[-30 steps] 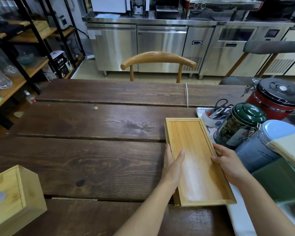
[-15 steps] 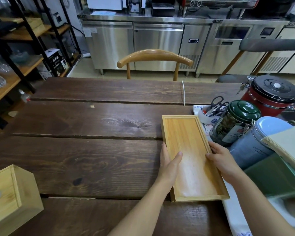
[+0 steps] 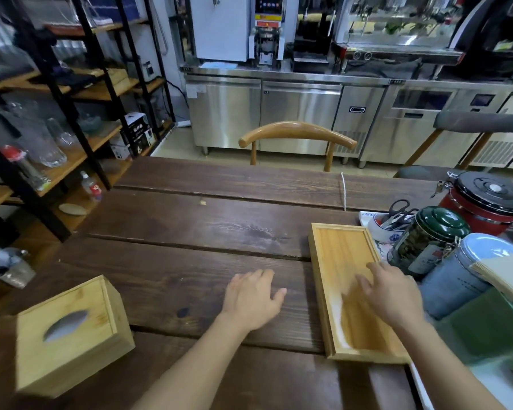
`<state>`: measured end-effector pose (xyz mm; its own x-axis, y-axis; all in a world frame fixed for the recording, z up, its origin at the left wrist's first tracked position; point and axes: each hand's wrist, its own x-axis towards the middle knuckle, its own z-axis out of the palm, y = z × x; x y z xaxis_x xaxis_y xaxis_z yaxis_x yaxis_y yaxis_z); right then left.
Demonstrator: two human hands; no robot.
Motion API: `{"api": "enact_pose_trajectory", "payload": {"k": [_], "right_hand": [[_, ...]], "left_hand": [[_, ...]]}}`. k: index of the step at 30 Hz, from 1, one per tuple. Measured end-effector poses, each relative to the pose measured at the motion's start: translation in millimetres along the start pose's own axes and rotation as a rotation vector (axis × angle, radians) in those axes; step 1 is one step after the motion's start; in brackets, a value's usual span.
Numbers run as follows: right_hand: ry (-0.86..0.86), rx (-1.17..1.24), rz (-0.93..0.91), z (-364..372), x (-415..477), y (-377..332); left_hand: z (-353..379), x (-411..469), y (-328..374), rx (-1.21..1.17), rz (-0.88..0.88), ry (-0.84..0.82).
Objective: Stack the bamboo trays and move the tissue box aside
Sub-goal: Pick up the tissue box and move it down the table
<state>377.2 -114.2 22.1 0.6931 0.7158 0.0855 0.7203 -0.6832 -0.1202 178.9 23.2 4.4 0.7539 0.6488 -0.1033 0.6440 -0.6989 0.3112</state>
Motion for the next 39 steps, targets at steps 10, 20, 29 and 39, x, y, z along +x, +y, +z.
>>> {"api": "enact_pose_trajectory", "payload": {"k": [10, 20, 29, 39], "right_hand": [[-0.150, 0.028, -0.380, -4.1, -39.9, -167.1], [-0.249, 0.059, -0.651, 3.4, -110.2, -328.4], [-0.376, 0.174, -0.519, 22.3, -137.5, -373.1], [-0.576, 0.406, -0.225, 29.2, -127.6, -376.3]], "left_hand": [[-69.0, -96.7, -122.8, 0.124, -0.252, 0.141], [-87.2, -196.6, -227.0, 0.143, -0.447, 0.208], [-67.1, -220.1, -260.7, -0.091, -0.554, 0.159], [-49.9, -202.1, -256.6, -1.108, -0.752, 0.145]]}}
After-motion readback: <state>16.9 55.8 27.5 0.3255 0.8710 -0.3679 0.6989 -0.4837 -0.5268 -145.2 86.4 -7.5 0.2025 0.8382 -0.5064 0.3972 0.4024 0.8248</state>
